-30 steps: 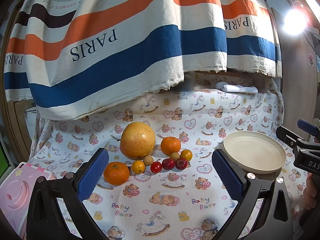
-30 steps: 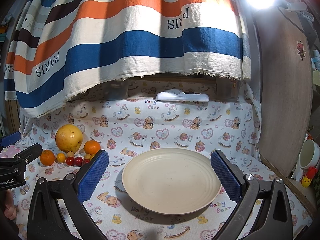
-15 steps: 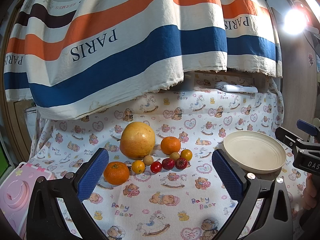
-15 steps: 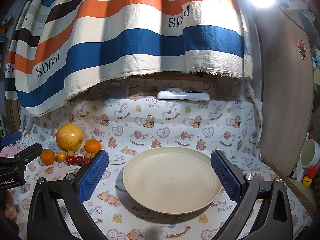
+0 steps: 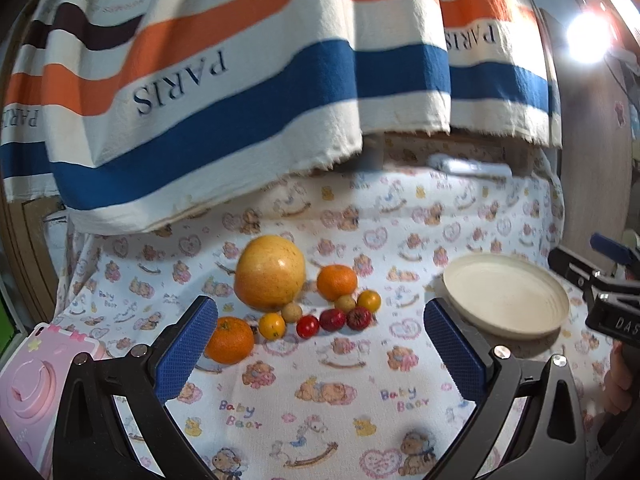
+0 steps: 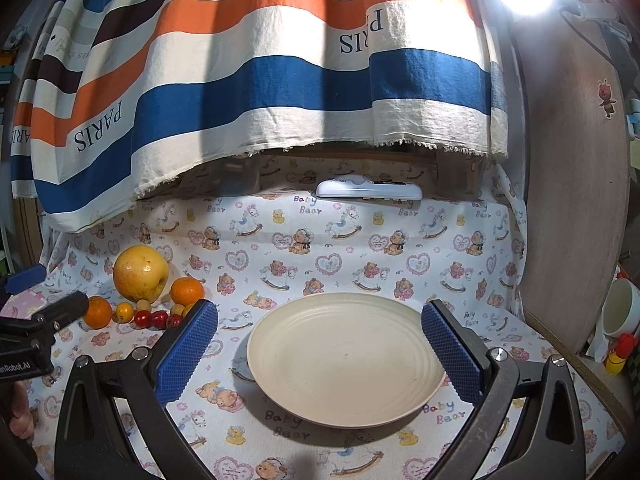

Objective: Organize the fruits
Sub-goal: 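Move both tools toward the row of fruits beside the pear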

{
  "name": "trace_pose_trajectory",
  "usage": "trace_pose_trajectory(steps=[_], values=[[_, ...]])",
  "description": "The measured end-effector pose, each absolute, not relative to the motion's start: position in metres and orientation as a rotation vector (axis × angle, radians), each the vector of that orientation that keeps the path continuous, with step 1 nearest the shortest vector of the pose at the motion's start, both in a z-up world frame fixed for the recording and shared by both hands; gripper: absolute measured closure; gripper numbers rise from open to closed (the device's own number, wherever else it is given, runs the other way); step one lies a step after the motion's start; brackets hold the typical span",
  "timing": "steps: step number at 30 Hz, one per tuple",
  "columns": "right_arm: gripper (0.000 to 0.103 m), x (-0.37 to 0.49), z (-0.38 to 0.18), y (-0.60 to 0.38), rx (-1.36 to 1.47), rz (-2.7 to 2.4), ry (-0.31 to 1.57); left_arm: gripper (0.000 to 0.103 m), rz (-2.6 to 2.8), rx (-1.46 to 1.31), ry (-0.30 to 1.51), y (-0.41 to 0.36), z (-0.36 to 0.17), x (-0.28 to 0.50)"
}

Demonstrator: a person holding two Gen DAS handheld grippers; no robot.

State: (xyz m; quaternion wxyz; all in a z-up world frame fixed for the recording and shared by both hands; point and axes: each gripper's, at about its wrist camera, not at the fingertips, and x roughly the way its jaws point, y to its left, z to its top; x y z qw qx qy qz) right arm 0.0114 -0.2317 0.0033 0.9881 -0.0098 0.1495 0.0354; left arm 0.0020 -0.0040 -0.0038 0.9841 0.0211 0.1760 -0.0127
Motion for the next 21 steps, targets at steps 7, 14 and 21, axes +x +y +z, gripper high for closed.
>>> trace_pose_trajectory(steps=[7, 14, 21], values=[[0.0, 0.012, 0.001, -0.225, -0.029, 0.152, 0.338, 0.001, -0.01, 0.05, 0.467, -0.002, -0.015, 0.013], [0.0, 0.011, -0.002, -0.228, 0.035, 0.173, 0.4, 0.001, 0.006, 0.042, 0.542, 0.003, -0.019, 0.022], [0.001, 0.013, -0.004, -0.227, 0.024, 0.154, 0.421, 0.001, -0.004, 0.08, 0.492, -0.002, -0.011, 0.015]])
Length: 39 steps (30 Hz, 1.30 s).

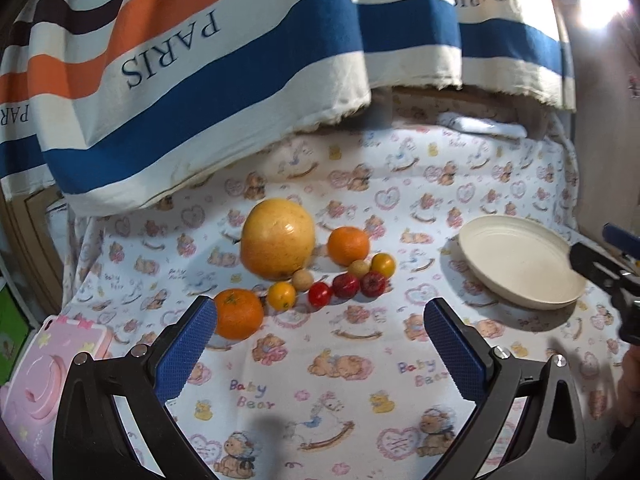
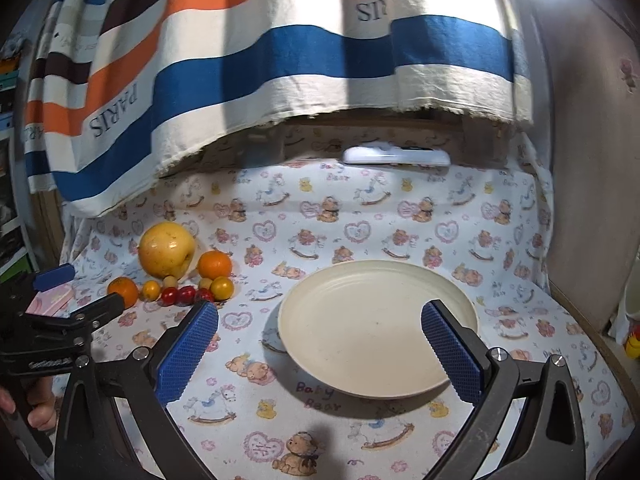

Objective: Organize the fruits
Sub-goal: 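Move both tools toward the row of fruits beside the pear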

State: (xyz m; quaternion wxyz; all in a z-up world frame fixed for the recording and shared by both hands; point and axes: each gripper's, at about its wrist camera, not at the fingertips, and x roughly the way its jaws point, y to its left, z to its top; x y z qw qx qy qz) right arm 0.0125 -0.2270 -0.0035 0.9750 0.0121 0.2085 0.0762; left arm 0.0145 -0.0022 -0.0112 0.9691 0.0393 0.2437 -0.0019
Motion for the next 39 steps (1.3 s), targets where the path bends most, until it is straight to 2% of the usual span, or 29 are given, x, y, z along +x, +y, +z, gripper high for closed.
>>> trace_pose_trajectory(steps=[9, 20, 24, 31, 36, 38, 39], values=[[0.001, 0.015, -0.001, -0.228, -0.008, 0.159, 0.434, 0.001, -0.007, 0.07, 0.419, -0.001, 0.002, 0.005], [0.001, 0.037, 0.027, -0.191, -0.052, 0.251, 0.543, 0.001, 0.014, -0.108, 0.527, 0.057, 0.021, 0.021], [0.001, 0.05, 0.04, -0.159, -0.041, 0.328, 0.582, 0.013, 0.007, -0.192, 0.581, 0.084, 0.019, 0.031], [0.018, 0.089, 0.028, -0.105, 0.006, 0.421, 0.692, 0.016, 0.027, -0.243, 0.606, 0.111, 0.014, 0.043], [0.021, 0.11, 0.017, -0.084, 0.049, 0.42, 0.69, 0.02, -0.047, -0.296, 0.668, 0.125, -0.002, 0.064], [0.023, 0.118, 0.012, -0.079, 0.053, 0.409, 0.687, 0.024, -0.066, -0.303, 0.678, 0.126, -0.009, 0.072], [0.024, 0.122, 0.009, -0.078, 0.059, 0.405, 0.701, 0.029, -0.07, -0.295, 0.679, 0.126, -0.012, 0.076]])
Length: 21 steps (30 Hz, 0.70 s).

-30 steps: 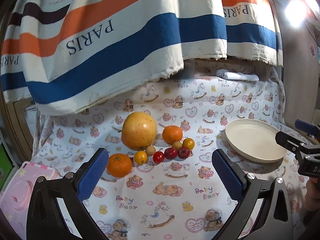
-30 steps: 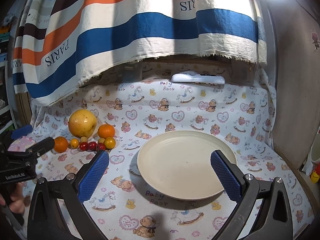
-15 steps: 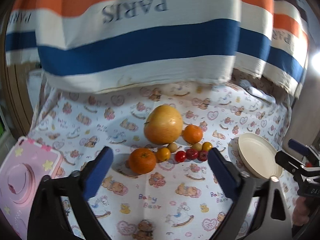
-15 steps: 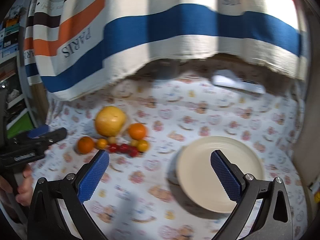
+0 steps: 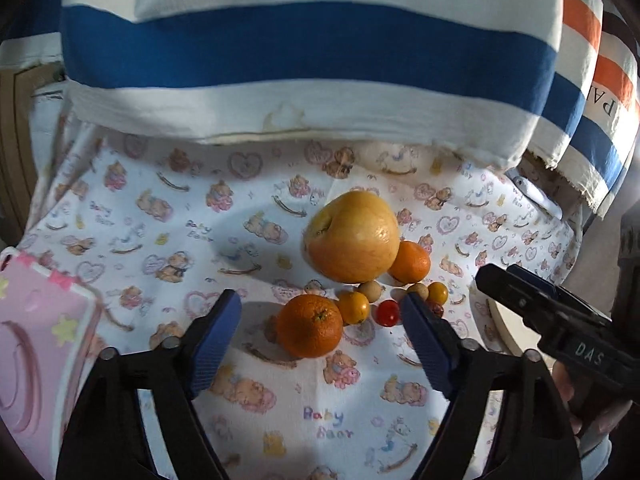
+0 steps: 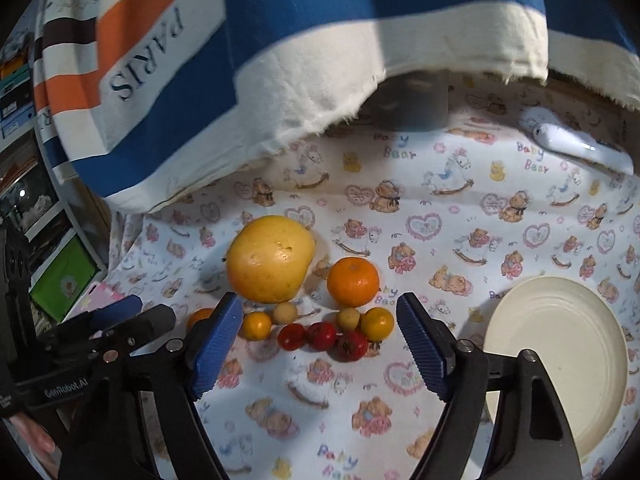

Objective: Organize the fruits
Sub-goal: 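Move both tools toward the row of fruits beside the pear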

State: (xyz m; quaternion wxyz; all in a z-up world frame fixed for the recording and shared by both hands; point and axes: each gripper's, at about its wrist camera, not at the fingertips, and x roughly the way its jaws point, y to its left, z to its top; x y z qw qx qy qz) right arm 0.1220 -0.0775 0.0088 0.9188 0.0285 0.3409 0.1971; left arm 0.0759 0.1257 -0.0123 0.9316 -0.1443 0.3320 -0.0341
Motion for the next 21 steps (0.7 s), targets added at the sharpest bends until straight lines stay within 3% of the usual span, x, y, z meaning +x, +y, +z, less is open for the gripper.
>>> trace_pose_trajectory(steps=[3, 17, 21], values=[[0.031, 0.131, 0.004, -0.077, 0.05, 0.416, 0.756, 0.042, -0.076, -0.267, 0.704, 0.123, -0.021, 0.088], [0.038, 0.149, -0.017, -0.108, 0.108, 0.437, 0.795, 0.043, -0.112, -0.289, 0.795, 0.116, -0.04, 0.111], [0.047, 0.155, -0.032, -0.102, 0.126, 0.485, 0.859, 0.043, -0.087, -0.26, 0.82, 0.112, -0.047, 0.115]])
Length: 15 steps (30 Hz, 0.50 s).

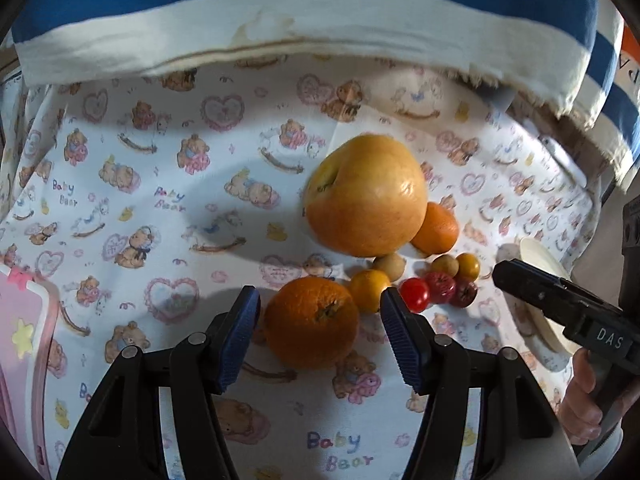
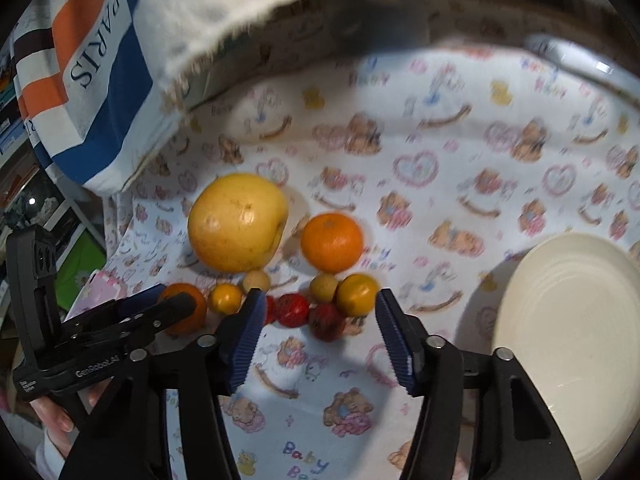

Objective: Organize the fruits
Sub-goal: 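Move both tools toward the row of fruits beside the pear, then grasp the large mandarin with the left tool while the right tool grasps a red fruit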

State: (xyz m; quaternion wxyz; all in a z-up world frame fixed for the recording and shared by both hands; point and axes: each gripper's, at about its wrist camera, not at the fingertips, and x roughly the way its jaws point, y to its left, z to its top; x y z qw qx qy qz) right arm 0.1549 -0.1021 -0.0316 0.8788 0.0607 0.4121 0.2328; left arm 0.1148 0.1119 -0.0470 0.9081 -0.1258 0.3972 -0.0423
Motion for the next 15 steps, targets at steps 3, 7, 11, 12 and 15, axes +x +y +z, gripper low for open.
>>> trace_pose_trajectory(steps=[3, 7, 11, 12, 15], values=[[0.049, 0.157, -0.039, -0.097, 0.117, 0.499, 0.874, 0.043, -0.072, -0.26, 0.836, 0.113, -0.051, 0.118], [0.064, 0.162, -0.05, -0.094, 0.101, 0.491, 0.903, 0.054, -0.082, -0.297, 0.851, 0.119, -0.054, 0.118], [0.069, 0.166, -0.057, -0.091, 0.091, 0.478, 0.926, 0.056, -0.078, -0.287, 0.848, 0.118, -0.054, 0.114], [0.07, 0.166, -0.058, -0.09, 0.086, 0.475, 0.928, 0.056, -0.076, -0.279, 0.846, 0.118, -0.054, 0.113], [0.07, 0.167, -0.06, -0.087, 0.076, 0.471, 0.929, 0.055, -0.068, -0.24, 0.842, 0.112, -0.054, 0.113]])
